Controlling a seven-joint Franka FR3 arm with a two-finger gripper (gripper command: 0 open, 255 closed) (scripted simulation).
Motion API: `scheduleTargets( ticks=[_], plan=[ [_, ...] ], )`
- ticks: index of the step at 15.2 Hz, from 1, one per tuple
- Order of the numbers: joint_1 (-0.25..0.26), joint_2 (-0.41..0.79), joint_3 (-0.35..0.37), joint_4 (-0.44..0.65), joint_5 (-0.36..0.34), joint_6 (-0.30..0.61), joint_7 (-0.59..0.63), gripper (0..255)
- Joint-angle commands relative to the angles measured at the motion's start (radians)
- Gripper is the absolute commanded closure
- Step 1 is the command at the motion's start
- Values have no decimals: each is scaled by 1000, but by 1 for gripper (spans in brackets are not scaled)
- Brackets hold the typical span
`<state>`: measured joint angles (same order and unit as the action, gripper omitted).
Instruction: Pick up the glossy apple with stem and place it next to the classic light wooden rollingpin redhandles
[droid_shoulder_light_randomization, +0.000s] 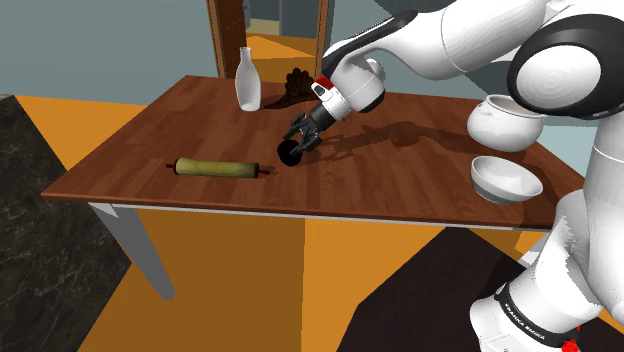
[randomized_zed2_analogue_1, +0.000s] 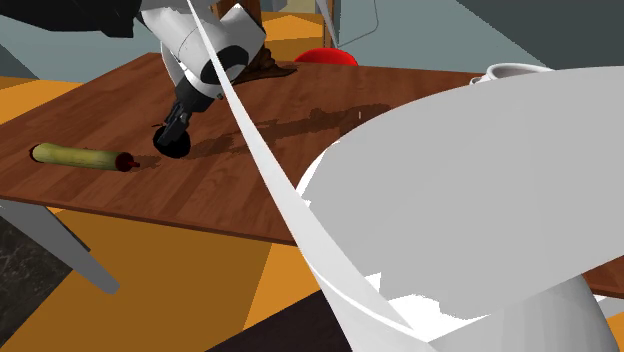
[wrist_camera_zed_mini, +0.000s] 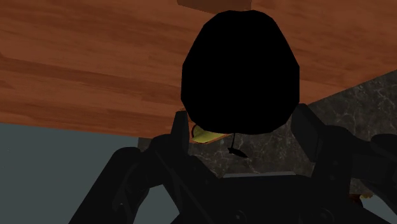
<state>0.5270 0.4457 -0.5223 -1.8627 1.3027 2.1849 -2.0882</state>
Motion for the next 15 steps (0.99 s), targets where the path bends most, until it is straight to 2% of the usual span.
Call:
scheduleTargets(
  ticks=[1,2,7,11,15],
  plan=[
    [0,0,0,0,0,0,0,255],
    [0,0,0,0,0,0,0,0],
    [0,0,0,0,0,0,0,0],
    [-10,-93,-46,-46,-79,-44,23,0],
    [-10,-93,-46,-46,-79,-44,23,0]
  ],
)
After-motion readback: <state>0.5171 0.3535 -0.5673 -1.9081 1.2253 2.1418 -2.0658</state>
